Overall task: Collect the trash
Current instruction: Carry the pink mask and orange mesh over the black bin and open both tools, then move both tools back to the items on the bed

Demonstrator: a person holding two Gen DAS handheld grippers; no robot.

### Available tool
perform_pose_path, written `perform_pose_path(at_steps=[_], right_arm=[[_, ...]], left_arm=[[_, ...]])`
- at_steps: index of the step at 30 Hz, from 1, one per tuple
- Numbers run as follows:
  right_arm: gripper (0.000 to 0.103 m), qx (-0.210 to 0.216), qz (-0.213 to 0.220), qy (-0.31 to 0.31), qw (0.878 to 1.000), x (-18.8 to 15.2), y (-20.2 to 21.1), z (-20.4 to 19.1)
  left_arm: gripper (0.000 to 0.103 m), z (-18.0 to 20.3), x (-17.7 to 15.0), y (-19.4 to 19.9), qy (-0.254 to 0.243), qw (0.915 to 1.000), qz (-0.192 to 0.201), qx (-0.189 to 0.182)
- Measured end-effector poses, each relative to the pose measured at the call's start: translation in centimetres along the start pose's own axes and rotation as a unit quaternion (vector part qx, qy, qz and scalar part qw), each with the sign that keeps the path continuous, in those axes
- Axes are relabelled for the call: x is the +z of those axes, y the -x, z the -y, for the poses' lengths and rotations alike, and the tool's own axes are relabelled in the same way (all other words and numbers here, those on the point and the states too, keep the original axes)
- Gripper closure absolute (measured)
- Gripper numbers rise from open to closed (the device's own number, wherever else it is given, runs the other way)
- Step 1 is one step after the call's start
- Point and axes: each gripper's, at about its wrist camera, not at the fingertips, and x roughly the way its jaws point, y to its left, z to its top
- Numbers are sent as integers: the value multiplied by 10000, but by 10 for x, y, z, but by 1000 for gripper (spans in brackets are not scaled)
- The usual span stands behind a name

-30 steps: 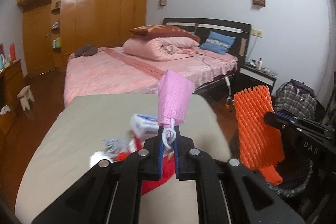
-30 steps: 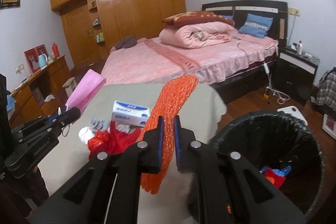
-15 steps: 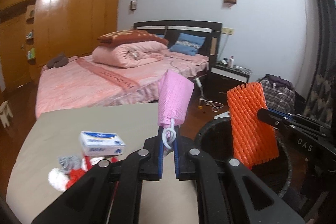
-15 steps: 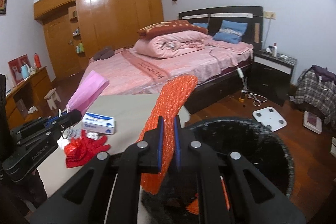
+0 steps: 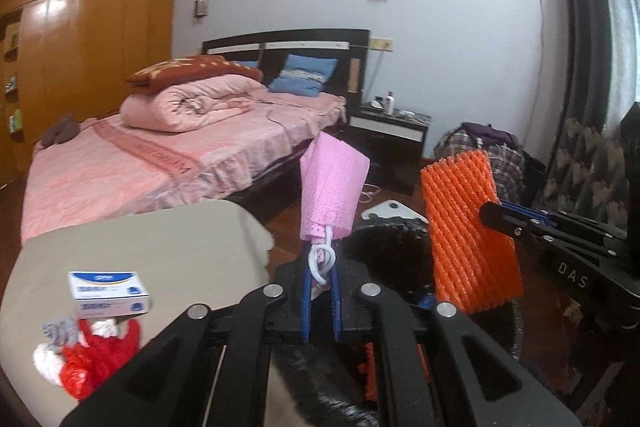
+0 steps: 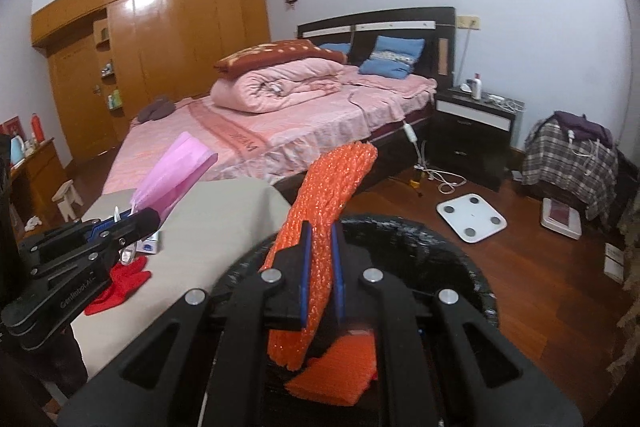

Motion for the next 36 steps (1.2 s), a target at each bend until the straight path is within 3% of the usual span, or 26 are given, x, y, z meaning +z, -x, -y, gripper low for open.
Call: perform_pose_path(at_steps=[11, 13, 15, 16, 18, 19, 22, 24, 25, 30, 36], right_arm=[[93, -489, -212, -208, 9984, -21, -5, 51], [91, -566, -253, -244, 9978, -26, -7, 58], [89, -633, -299, -286, 9971, -31, -8, 64], [86, -660, -312, -297, 9969, -33, -8, 67], [71, -714, -326, -332, 9964, -35, -10, 71], [68, -727, -323, -362, 9962, -37, -10, 73], [45, -756, -291, -393, 9959, -39, -8, 72], [16, -788, -181, -410, 9959, -39, -3, 68], [11, -811, -108, -411, 9958, -38, -1, 66], [5, -627, 85, -365, 9973, -32, 5, 44], [5, -164, 93, -219, 9996, -24, -5, -2]], left_arm=[[91, 49, -5, -48, -230, 9972, -372, -612], [82, 52, -8, -55, -212, 9959, -465, -750], [62, 52, -10, -58, -151, 9954, -516, -794], [60, 50, -11, -58, -124, 9954, -517, -794], [48, 49, -12, -58, -94, 9955, -512, -792], [45, 45, -12, -56, -61, 9959, -493, -756], [40, 33, -11, -50, 17, 9971, -439, -626], [30, 22, -10, -44, 52, 9982, -382, -468], [28, 14, -11, -40, 68, 9988, -331, -345], [13, -26, -18, -11, 193, 9995, -156, 199], [10, -79, -34, 26, 424, 9948, -108, 919]])
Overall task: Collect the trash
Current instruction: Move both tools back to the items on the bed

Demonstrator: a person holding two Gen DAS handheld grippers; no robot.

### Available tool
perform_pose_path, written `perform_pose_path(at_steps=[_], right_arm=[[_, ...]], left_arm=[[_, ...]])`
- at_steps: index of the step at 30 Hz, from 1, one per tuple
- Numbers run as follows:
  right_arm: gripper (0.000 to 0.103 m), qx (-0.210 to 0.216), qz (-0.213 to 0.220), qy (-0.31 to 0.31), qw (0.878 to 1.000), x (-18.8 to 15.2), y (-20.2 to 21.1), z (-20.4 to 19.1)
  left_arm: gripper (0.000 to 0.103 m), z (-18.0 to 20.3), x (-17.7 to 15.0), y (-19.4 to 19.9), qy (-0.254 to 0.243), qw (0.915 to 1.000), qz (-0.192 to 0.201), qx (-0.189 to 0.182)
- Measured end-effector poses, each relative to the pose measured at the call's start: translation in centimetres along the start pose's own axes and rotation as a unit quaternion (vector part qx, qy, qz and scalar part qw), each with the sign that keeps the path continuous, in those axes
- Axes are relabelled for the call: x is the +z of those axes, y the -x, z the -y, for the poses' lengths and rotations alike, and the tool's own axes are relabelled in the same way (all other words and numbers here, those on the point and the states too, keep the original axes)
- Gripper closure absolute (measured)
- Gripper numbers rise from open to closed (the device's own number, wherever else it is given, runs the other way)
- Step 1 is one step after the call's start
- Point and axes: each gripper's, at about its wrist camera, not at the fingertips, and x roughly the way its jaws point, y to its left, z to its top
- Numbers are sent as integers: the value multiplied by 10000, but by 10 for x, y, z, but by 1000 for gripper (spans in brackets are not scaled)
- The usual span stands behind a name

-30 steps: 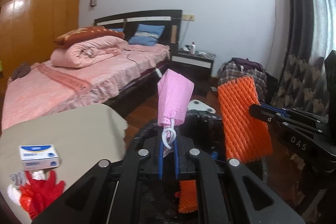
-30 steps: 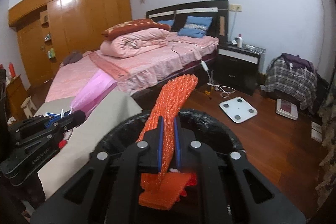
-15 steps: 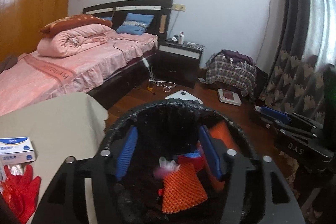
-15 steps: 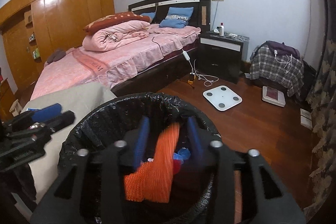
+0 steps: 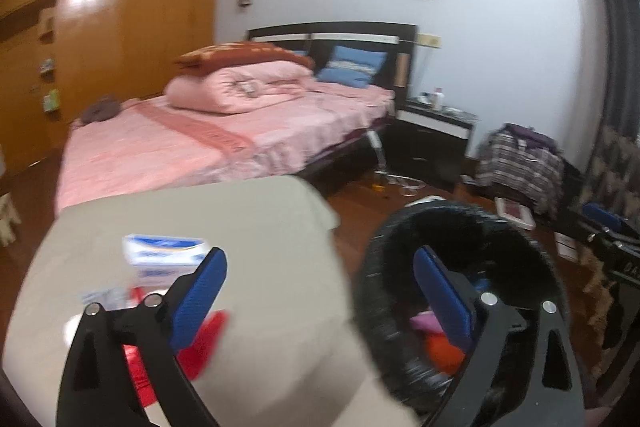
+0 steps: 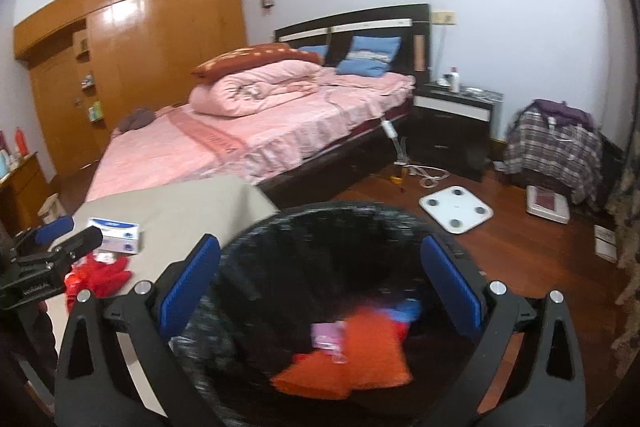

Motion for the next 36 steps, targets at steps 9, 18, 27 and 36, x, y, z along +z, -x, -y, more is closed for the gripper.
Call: perform_pose_path(at_steps=[9, 18, 27, 36], right_arm=[[5, 688, -182, 312, 9970, -3, -24, -87], [5, 1087, -338, 590, 9918, -11, -47, -155], [5, 1099, -623, 813, 9886, -33, -82, -198], [5, 1086, -794, 985, 9860, -48, -97, -214]], left_arm=[[10, -80, -27, 31, 297, 9946, 5, 994], [10, -151, -56, 40, 604, 9829, -141, 1736], [15, -201, -81, 20, 946, 9744, -502, 1977], [27, -222, -93, -5, 1134, 9748, -839, 1731]])
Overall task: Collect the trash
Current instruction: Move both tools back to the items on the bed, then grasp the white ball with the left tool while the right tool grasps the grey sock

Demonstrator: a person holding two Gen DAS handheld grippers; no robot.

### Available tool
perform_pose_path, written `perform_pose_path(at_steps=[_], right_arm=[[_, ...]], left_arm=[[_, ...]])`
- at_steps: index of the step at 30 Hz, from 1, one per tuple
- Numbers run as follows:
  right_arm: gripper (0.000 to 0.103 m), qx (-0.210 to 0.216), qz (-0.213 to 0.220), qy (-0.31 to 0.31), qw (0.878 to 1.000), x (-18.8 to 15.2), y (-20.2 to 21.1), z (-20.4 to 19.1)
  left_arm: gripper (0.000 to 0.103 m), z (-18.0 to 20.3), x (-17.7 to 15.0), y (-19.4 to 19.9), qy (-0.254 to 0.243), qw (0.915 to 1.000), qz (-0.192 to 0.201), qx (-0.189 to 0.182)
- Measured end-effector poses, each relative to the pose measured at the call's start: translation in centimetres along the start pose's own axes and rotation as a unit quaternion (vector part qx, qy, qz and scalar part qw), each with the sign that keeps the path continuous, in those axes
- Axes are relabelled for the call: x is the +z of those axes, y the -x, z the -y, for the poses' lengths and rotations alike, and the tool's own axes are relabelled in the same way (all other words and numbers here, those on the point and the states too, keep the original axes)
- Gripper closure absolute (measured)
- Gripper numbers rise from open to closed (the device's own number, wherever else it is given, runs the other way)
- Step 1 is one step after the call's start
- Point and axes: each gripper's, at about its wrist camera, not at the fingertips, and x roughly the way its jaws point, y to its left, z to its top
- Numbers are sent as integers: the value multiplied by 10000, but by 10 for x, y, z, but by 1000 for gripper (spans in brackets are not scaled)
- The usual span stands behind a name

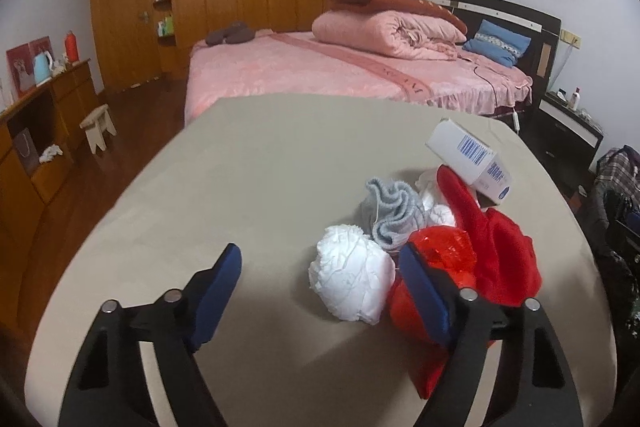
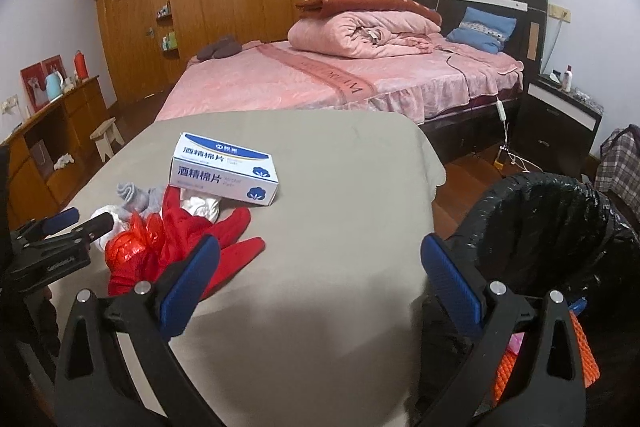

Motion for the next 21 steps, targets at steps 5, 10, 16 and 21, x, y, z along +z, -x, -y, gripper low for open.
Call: perform_pose_path(at_steps=[5, 10, 16, 21], right_arm=[[5, 13, -61, 39, 10000, -1, -4, -3], [5, 33, -102, 67, 9999, -1, -6, -5], [5, 35, -124, 81, 9999, -1, -7, -6], [5, 40, -94, 82, 9999, -1, -7, -8]], left_arm=[[37, 3, -1, -9, 14, 9995, -209, -222], [61, 5, -2, -14, 18, 9984, -356, -443], [68, 6, -3, -7, 5, 9988, -237, -428], [68, 4, -4, 5, 64, 9990, -176, -402]])
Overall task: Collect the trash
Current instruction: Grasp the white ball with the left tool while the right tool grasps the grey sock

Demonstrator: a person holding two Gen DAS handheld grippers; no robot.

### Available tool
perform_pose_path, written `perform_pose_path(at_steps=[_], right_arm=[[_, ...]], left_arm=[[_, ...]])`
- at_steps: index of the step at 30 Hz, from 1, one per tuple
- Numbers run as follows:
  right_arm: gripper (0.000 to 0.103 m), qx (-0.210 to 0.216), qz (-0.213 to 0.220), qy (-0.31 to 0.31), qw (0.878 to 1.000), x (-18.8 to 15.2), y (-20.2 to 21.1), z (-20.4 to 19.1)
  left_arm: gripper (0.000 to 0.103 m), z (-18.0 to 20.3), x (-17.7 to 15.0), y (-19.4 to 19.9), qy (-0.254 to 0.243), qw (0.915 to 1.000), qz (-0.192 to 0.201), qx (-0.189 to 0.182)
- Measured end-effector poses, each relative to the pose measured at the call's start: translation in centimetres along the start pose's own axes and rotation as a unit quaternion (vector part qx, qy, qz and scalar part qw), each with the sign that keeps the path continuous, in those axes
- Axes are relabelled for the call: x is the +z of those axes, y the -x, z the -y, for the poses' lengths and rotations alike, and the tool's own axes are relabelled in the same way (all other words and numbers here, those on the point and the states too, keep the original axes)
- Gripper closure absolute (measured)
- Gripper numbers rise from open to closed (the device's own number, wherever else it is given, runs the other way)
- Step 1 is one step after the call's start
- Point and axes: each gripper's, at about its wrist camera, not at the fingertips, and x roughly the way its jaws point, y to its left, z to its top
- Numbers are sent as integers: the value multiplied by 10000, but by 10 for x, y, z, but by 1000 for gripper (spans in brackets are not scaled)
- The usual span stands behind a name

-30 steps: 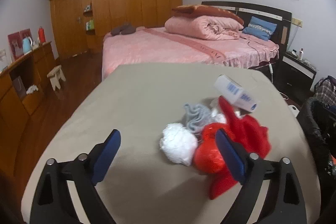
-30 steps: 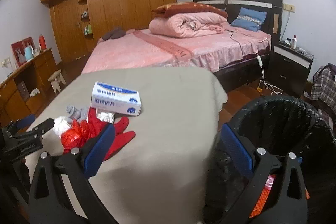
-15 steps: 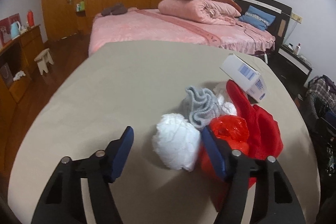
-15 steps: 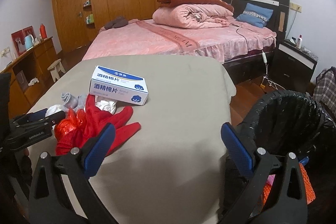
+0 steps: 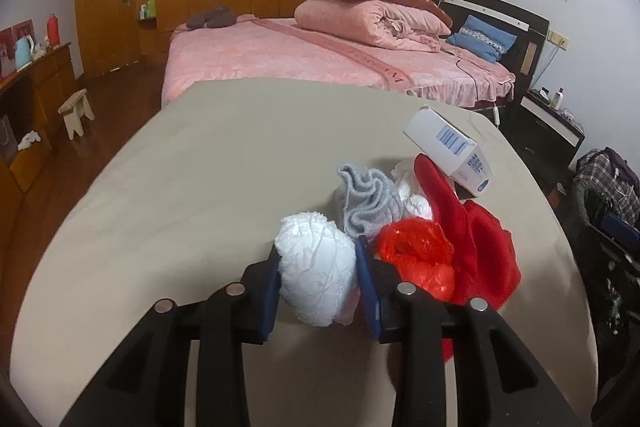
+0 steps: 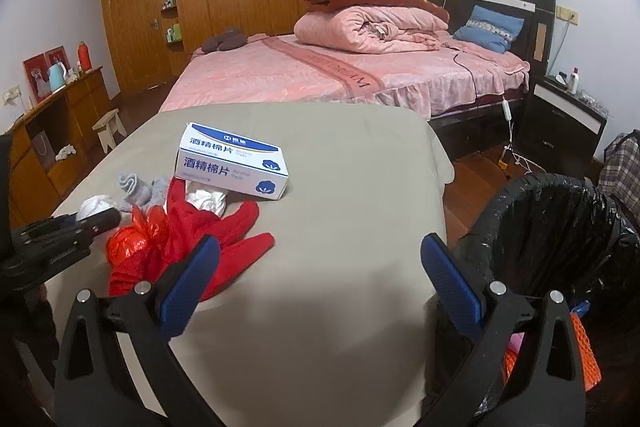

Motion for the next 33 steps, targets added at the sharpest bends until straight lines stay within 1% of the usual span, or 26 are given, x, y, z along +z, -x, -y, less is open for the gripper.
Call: perform_pose_path(at_steps=[3, 6, 8, 13, 17, 22, 25, 27, 33], right_arm=[[5, 33, 18, -12, 10000, 2, 0, -2], [5, 144, 33, -11, 9999, 5, -1, -8], [5, 260, 57, -2, 9996, 10, -2, -15], [5, 646, 72, 64, 9979, 23, -9, -44], [6, 997, -2, 124, 9949, 32, -20, -75], [6, 1285, -74, 270, 9913, 39, -28, -107], [11, 1370, -145, 362, 9898, 42, -37, -122], [18, 1423, -245, 411, 9887, 45, -46, -131], [19, 1447, -449, 625, 9865, 44, -62, -155]], left_arm=[[68, -7, -3, 11, -63, 9999, 58, 109], [68, -19, -2, 19, 35, 9997, 112, 217], [68, -30, 1, 23, 69, 9991, 198, 379], [68, -53, 9, 27, 155, 9976, 296, 612], [68, -66, 13, 28, 248, 9967, 351, 685], [68, -80, 14, 29, 368, 9959, 389, 731], [68, -89, 14, 29, 453, 9953, 400, 756], [68, -94, 13, 28, 509, 9949, 401, 766], [68, -107, 6, 28, 619, 9938, 390, 838]])
